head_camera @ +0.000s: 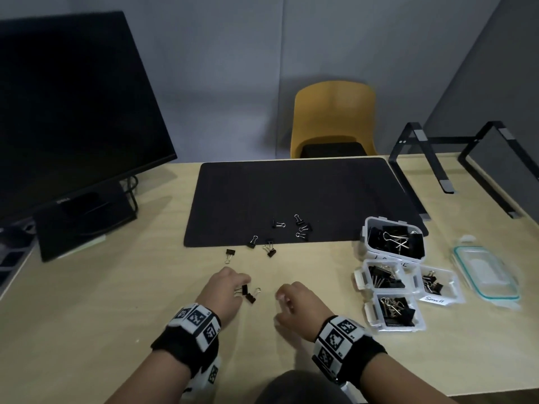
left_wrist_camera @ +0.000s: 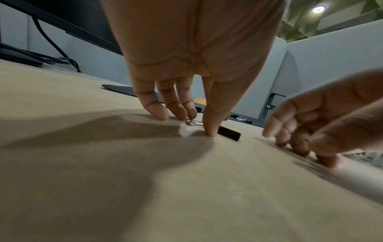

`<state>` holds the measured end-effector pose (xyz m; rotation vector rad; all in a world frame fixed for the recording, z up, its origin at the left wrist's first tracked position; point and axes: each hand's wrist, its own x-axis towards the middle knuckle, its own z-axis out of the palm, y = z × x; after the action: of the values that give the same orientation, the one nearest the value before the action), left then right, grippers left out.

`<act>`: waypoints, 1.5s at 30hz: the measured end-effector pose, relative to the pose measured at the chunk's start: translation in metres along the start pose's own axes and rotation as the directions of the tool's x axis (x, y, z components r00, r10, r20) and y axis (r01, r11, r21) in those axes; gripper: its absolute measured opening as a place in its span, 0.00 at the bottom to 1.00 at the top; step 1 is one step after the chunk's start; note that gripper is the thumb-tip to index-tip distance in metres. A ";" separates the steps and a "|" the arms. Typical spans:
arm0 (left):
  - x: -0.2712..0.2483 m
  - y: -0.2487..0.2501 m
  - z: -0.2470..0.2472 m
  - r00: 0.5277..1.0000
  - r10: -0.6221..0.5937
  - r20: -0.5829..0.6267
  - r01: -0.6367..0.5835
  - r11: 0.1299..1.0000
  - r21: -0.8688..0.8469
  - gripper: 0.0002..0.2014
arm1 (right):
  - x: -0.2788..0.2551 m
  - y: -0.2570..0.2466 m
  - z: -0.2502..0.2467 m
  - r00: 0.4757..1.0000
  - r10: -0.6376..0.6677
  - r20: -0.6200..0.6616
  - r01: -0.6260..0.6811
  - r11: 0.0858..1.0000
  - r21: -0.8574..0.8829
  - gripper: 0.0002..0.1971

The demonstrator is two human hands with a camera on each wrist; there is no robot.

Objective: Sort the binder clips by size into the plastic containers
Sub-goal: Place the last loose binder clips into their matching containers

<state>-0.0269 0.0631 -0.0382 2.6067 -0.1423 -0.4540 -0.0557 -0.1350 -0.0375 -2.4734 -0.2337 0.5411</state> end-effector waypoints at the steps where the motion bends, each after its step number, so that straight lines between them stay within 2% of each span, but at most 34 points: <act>1: 0.001 -0.001 0.000 1.000 0.017 -0.003 -0.017 1.000 -0.002 0.22 | 0.004 -0.005 0.003 1.000 -0.010 -0.009 0.010 1.000 0.006 0.21; 7: 0.004 -0.003 -0.002 0.997 0.060 -0.039 -0.060 0.998 0.007 0.14 | 0.024 -0.030 0.019 0.996 -0.043 -0.078 0.046 0.998 0.032 0.24; 13: 0.006 -0.005 -0.002 0.997 0.057 -0.055 -0.055 0.998 0.039 0.09 | 0.027 -0.036 0.026 0.989 -0.071 -0.130 0.064 0.997 -0.053 0.15; 20: 0.007 -0.002 -0.001 0.991 0.107 -0.075 -0.098 0.988 0.122 0.08 | 0.022 -0.025 0.019 0.990 -0.043 -0.137 0.031 0.996 -0.087 0.09; 26: 0.005 0.015 0.003 0.995 0.065 -0.072 -0.058 0.994 0.095 0.09 | 0.010 -0.008 0.006 0.996 0.058 -0.067 -0.064 0.994 -0.084 0.12; 32: 0.012 0.051 0.007 0.995 0.090 -0.045 -0.088 0.995 0.041 0.11 | -0.013 0.013 -0.023 0.989 0.085 -0.122 -0.081 0.996 0.038 0.10; 38: 0.016 0.104 0.014 0.987 0.160 -0.033 -0.162 0.984 -0.077 0.12 | -0.055 0.049 -0.077 0.936 0.156 -0.315 -0.105 0.980 0.172 0.07; 41: 0.017 0.133 0.022 0.979 0.200 -0.036 -0.203 0.971 -0.127 0.12 | -0.077 0.079 -0.103 0.884 0.209 -0.418 -0.125 0.967 0.221 0.07; 45: 0.018 0.171 0.034 0.967 0.255 0.000 -0.252 0.954 -0.161 0.12 | -0.100 0.128 -0.133 0.822 0.285 -0.493 -0.213 0.957 0.198 0.07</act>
<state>-0.0250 -0.1048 0.0107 2.3848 -0.4250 -0.3833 -0.0834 -0.3356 0.0193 -2.4231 0.3402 -0.0283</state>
